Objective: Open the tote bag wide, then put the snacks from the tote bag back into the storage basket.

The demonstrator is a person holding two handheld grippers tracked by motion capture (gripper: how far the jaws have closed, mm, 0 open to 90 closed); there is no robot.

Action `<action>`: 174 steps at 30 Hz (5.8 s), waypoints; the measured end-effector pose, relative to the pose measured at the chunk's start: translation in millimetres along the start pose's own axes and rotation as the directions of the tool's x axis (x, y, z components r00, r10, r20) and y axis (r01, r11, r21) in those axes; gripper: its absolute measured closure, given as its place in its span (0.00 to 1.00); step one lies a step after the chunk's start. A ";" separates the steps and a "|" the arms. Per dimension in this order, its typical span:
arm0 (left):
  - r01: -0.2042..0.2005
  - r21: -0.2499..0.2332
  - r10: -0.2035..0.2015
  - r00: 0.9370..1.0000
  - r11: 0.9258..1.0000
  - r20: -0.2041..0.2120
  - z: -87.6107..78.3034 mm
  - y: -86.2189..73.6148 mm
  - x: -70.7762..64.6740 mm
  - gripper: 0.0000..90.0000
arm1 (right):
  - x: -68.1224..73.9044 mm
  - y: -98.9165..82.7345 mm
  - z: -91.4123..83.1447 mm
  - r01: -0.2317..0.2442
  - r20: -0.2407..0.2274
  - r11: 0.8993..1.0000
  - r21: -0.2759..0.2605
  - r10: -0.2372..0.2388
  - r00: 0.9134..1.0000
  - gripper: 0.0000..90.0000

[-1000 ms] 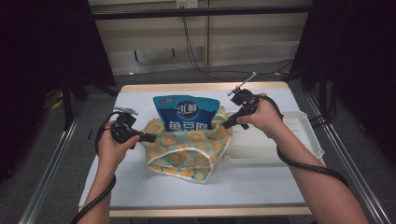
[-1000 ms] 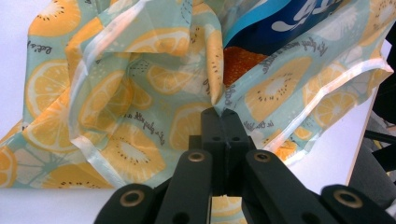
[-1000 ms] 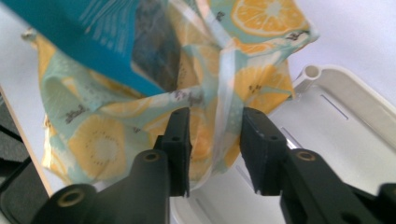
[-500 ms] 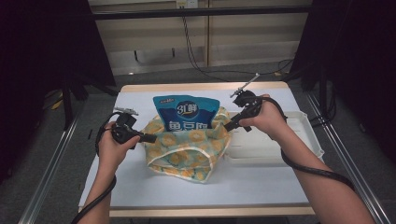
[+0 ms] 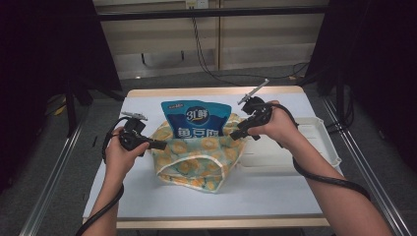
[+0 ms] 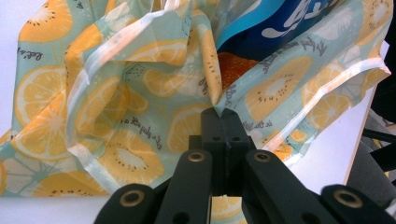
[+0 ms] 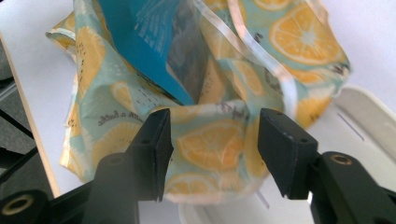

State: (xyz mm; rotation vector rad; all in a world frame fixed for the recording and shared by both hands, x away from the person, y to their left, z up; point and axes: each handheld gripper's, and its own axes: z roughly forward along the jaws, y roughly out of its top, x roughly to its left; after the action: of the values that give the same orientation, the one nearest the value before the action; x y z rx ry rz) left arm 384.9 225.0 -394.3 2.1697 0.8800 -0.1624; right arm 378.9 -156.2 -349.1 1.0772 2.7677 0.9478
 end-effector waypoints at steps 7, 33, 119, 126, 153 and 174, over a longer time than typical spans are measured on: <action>0.004 -0.004 -0.004 1.000 1.000 -0.006 2.0 1.7 -0.7 1.00 | 0.5 2.6 14.3 0.048 -0.018 0.999 0.000 -0.048 0.999 0.46; 0.014 -0.024 -0.014 1.000 1.000 0.025 12.1 -5.0 1.0 1.00 | 0.7 -11.1 40.6 0.035 -0.072 0.998 0.059 -0.030 0.997 1.00; 0.045 -0.045 -0.051 0.988 0.998 -0.143 -14.9 -25.1 -3.9 0.17 | -3.1 21.4 12.0 0.075 -0.013 0.995 0.060 -0.074 0.997 0.41; 0.005 -0.055 -0.013 0.988 0.998 -0.152 -22.2 -27.4 -8.6 0.04 | 5.8 31.2 -2.2 0.091 -0.008 0.994 0.062 -0.091 0.996 0.39; 0.003 0.001 -0.003 0.987 1.000 -0.160 -16.2 -25.1 -10.1 0.04 | 26.4 52.9 -31.4 0.129 -0.004 0.989 0.077 -0.129 0.992 0.35; 0.011 0.004 -0.010 0.988 1.000 -0.152 -15.3 -27.0 -6.7 0.04 | 25.6 85.0 -15.9 0.153 -0.050 0.987 0.052 -0.150 0.987 0.38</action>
State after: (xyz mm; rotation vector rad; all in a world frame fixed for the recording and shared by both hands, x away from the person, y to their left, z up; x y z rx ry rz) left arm 360.1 244.6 -397.8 2.2043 0.9770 -0.0042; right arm 407.2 -99.8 -284.7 0.8455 2.8802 0.8928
